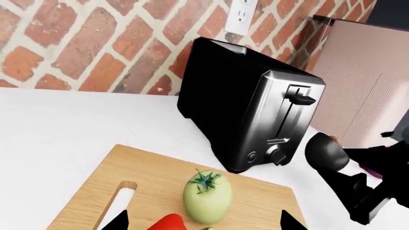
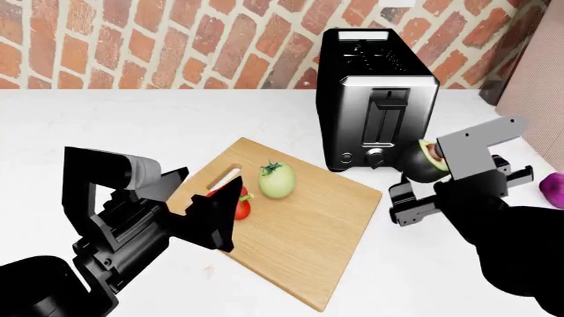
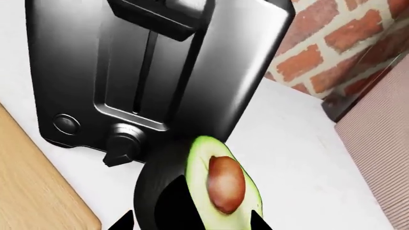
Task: Place the avocado, onion, tomato and bell pepper on the cutting board.
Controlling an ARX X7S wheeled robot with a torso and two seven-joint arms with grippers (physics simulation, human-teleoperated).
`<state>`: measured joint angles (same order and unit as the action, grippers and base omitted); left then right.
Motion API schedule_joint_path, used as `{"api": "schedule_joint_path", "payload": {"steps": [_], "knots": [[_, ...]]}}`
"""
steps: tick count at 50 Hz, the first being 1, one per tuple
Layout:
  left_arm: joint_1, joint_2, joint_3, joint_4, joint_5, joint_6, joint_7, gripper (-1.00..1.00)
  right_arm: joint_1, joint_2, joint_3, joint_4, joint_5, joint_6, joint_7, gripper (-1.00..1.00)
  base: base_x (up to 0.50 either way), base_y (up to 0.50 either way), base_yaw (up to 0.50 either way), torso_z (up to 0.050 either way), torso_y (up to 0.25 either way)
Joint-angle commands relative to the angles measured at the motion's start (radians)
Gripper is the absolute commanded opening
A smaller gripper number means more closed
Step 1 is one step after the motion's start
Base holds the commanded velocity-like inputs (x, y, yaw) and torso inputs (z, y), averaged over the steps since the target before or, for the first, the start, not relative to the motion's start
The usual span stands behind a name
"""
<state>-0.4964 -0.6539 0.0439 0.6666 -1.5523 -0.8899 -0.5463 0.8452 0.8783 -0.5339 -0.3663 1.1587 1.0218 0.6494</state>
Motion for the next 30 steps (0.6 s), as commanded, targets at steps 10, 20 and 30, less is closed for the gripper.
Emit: {"api": "schedule_joint_path", "payload": {"steps": [10, 20, 30], "knots": [[0.003, -0.012, -0.008, 0.017, -0.013, 0.010, -0.012, 1.00, 0.028, 0.044, 0.069, -0.210, 0.116, 0.037, 0.090, -1.00, 0.00, 0.00, 0.00, 0.000, 0.000], [0.007, -0.017, -0.011, 0.021, -0.017, 0.015, -0.016, 1.00, 0.009, 0.044, 0.070, -0.259, 0.145, 0.029, 0.106, -1.00, 0.00, 0.00, 0.00, 0.000, 0.000], [0.008, -0.028, -0.020, 0.034, -0.035, 0.020, -0.029, 1.00, 0.004, 0.047, 0.073, -0.316, 0.183, 0.028, 0.127, -1.00, 0.00, 0.00, 0.00, 0.000, 0.000]]}}
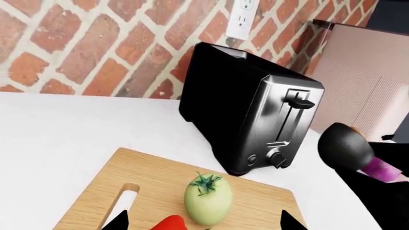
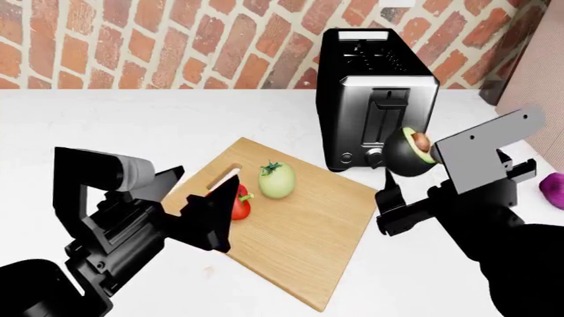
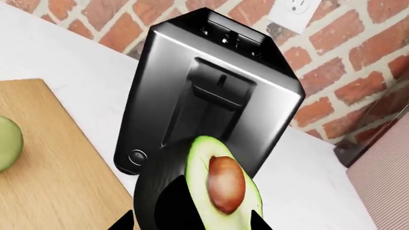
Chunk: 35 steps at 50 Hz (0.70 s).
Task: Place the avocado, onion, tomato and bell pepper on the cutting board.
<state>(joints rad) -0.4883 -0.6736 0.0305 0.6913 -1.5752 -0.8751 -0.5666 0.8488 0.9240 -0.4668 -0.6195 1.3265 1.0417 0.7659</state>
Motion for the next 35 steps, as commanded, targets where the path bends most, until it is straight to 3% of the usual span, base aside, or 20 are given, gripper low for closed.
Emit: {"api": "schedule_joint_path", "payload": {"steps": [1, 35], "knots": [[-0.002, -0.010, -0.006, 0.008, -0.012, 0.005, -0.011, 1.00, 0.004, -0.002, 0.004, -0.062, 0.021, 0.011, 0.010, -1.00, 0.00, 0.00, 0.00, 0.000, 0.000], [0.005, -0.024, -0.011, 0.024, -0.028, 0.020, -0.020, 1.00, 0.055, -0.124, -0.150, 0.011, -0.113, 0.042, -0.143, -1.00, 0.00, 0.00, 0.00, 0.000, 0.000]]}}
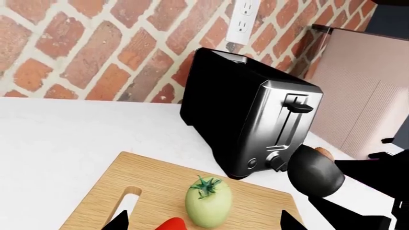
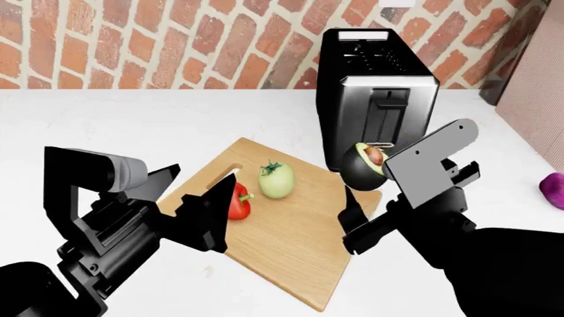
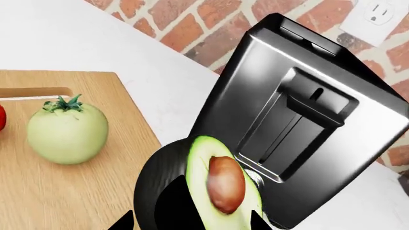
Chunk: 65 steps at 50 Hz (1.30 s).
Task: Place the avocado, onion, tomato and bell pepper on the cutting board.
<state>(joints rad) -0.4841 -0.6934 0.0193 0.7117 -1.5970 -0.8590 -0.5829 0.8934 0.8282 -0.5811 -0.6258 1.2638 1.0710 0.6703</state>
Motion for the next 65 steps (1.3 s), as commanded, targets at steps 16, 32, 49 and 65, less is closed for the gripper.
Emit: {"api": "schedule_joint_path", "payload": {"steps": [16, 32, 49, 65], "knots": [[0.027, -0.005, 0.000, 0.001, 0.021, 0.011, 0.015, 1.00, 0.028, -0.062, -0.089, 0.091, -0.113, 0.007, -0.113, -1.00, 0.00, 0.00, 0.00, 0.000, 0.001], [0.020, -0.003, 0.004, -0.005, 0.023, 0.017, 0.017, 1.00, 0.024, -0.068, -0.110, 0.113, -0.127, 0.000, -0.138, -1.00, 0.00, 0.00, 0.00, 0.000, 0.000], [0.025, -0.015, -0.002, 0.003, 0.011, 0.025, 0.014, 1.00, 0.030, -0.078, -0.131, 0.120, -0.130, 0.007, -0.151, -1.00, 0.00, 0.00, 0.00, 0.000, 0.000], [0.025, -0.010, 0.007, -0.006, 0.029, 0.029, 0.018, 1.00, 0.030, -0.079, -0.143, 0.132, -0.135, 0.009, -0.157, -1.00, 0.00, 0.00, 0.00, 0.000, 0.001]]}}
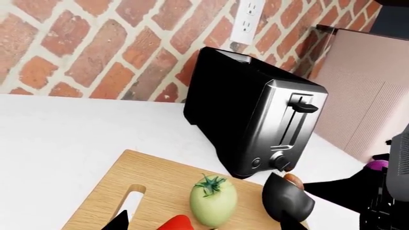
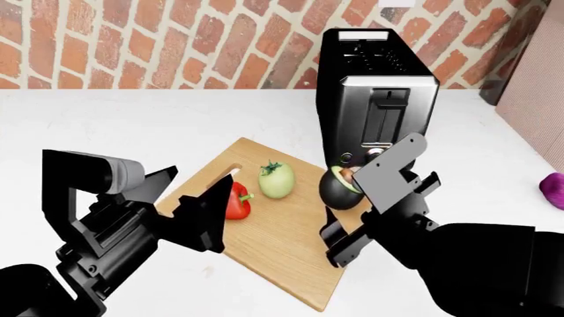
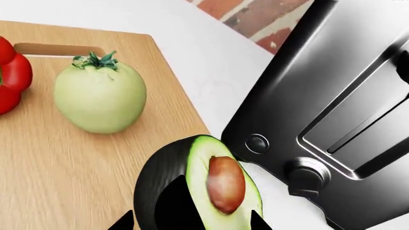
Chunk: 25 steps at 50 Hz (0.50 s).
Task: Place the avocado, onion, tomato and bell pepper on the cutting board.
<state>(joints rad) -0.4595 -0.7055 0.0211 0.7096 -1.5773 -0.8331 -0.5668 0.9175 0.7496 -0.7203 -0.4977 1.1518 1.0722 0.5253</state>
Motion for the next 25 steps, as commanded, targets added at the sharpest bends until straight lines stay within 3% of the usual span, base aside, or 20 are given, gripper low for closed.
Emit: {"api": "schedule_joint_path", "payload": {"steps": [1, 2, 3, 25], "knots": [[-0.001, 0.004, 0.007, -0.006, 0.012, 0.003, 0.003, 1.00, 0.006, 0.000, -0.004, 0.003, -0.022, 0.008, -0.011, -1.00, 0.00, 0.00, 0.00, 0.000, 0.000], [-0.003, 0.006, 0.009, -0.008, 0.016, 0.003, 0.004, 1.00, 0.006, 0.001, -0.003, 0.002, -0.021, 0.008, -0.011, -1.00, 0.00, 0.00, 0.00, 0.000, 0.000], [-0.003, 0.007, 0.011, -0.009, 0.018, 0.002, 0.005, 1.00, 0.006, 0.001, -0.003, 0.001, -0.020, 0.011, -0.005, 1.00, 0.00, 0.00, 0.00, 0.000, 0.000], [-0.005, -0.005, 0.011, 0.007, -0.005, 0.007, -0.012, 1.00, 0.009, 0.010, 0.014, -0.020, 0.007, 0.005, 0.008, 1.00, 0.00, 0.00, 0.00, 0.000, 0.000]]}}
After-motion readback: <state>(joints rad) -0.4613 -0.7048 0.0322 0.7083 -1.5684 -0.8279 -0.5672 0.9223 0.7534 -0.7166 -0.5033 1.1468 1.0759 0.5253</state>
